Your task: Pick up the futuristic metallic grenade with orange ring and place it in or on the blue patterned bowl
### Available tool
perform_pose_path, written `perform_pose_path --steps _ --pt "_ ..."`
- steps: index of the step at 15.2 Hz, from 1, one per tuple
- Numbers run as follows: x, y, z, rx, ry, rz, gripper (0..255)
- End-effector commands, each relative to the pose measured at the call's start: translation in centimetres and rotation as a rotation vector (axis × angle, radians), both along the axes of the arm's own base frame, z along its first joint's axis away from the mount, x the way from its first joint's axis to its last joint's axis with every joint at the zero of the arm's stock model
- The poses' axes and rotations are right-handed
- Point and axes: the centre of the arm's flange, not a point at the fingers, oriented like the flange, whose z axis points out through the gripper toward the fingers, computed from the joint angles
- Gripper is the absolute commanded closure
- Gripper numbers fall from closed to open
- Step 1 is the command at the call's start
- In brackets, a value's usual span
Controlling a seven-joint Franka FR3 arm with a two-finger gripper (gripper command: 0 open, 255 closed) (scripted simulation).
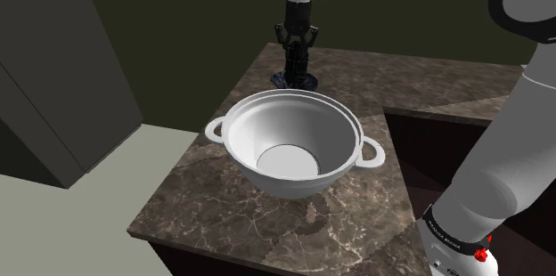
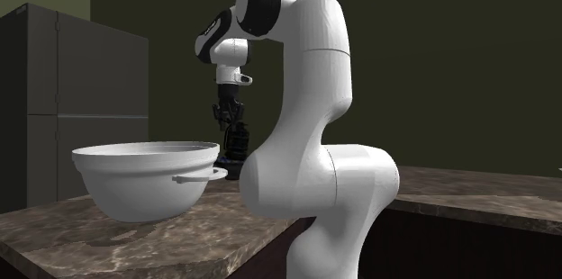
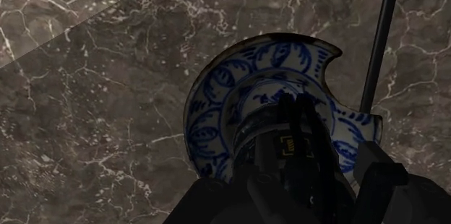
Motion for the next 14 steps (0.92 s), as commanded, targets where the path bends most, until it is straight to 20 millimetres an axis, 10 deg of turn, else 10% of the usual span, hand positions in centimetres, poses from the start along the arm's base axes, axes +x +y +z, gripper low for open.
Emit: perform_pose_path --steps 1,14 --pt "0.0 0.0 0.1 0.0 -0.001 0.0 0" --pt "0.0 0.0 5.1 0.0 -0.001 0.0 0"
